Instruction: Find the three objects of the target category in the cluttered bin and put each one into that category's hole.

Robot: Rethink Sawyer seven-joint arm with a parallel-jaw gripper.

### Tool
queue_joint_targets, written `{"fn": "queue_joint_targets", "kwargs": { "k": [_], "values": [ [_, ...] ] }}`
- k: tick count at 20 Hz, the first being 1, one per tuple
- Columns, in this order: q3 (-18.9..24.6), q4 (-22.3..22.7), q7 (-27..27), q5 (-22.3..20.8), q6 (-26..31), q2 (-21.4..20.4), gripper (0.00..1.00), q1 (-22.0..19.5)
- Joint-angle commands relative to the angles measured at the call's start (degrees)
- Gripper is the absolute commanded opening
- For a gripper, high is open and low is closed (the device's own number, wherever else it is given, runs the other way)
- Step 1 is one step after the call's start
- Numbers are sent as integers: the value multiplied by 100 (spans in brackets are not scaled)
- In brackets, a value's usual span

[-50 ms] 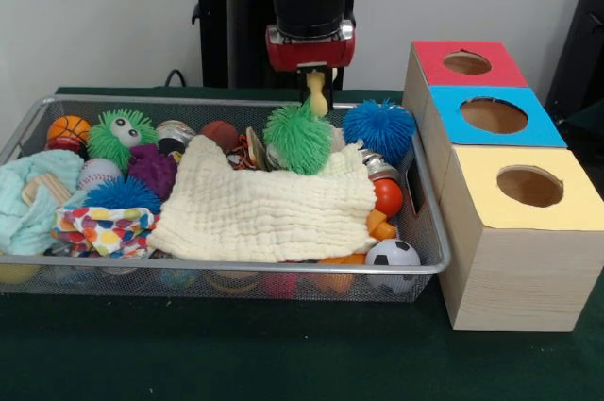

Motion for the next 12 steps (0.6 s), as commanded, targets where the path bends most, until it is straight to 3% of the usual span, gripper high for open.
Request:
{"fn": "queue_joint_targets", "kwargs": {
  "k": [1,12],
  "values": [
    [-78,-44,1619,494,-994,421,0,79],
    [-159,-495,1304,821,-1559,764,0,103]
  ]
}}
